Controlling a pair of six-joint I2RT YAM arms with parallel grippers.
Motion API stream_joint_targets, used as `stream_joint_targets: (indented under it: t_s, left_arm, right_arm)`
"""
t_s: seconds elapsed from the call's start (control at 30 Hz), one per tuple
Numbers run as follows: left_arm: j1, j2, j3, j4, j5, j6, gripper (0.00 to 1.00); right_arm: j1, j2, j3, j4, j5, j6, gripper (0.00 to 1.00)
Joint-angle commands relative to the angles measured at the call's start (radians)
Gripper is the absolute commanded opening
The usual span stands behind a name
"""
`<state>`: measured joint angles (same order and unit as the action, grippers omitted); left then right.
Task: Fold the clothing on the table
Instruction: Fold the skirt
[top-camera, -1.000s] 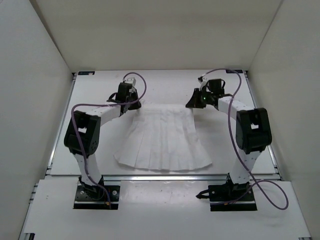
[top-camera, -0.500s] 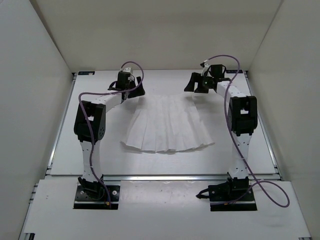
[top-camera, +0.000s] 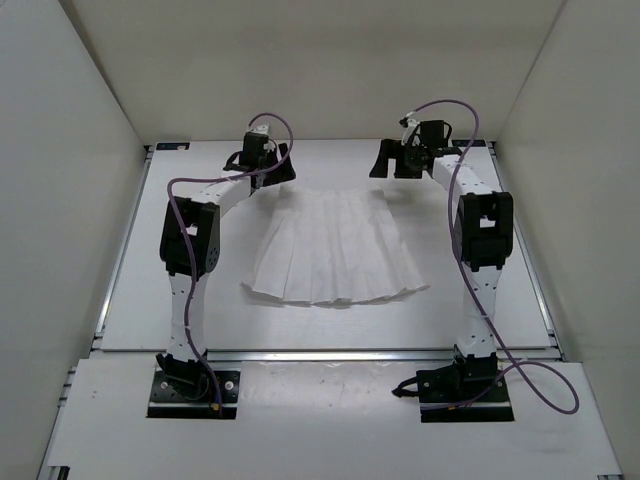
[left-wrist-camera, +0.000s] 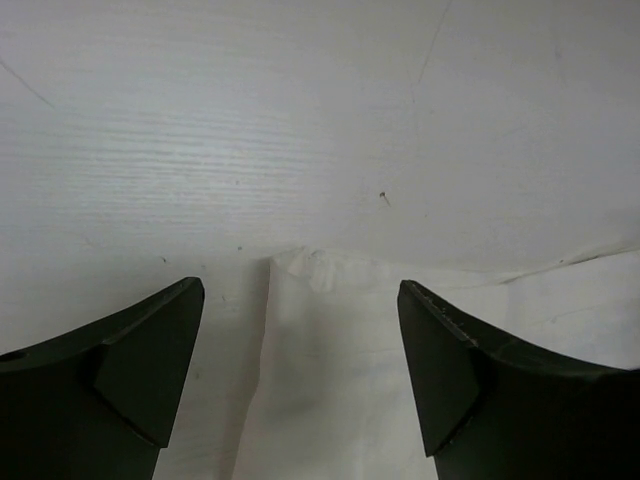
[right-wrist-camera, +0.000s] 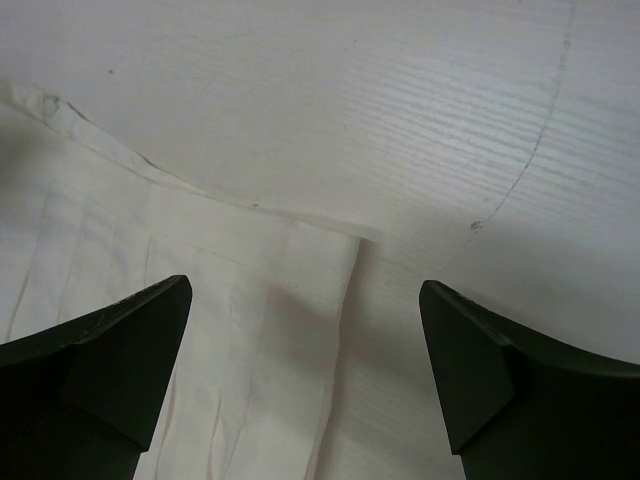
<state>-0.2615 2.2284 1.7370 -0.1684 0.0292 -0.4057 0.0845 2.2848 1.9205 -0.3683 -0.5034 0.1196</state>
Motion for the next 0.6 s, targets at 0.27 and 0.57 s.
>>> stream_joint_targets:
  t_s: [0.27, 0.57]
  left_arm:
    - [-0.019, 0.002, -0.008, -0.077, 0.015, -0.033, 0.85]
    - [-0.002, 0.036, 0.031, -0.097, 0.061, -0.053, 0.78]
  right_arm:
    - [0.018, 0.088, 0.090, -0.112, 0.029, -0.032, 0.90]
    - [0.023, 0.105, 0.110, -0.124, 0.039, -0.032, 0.71]
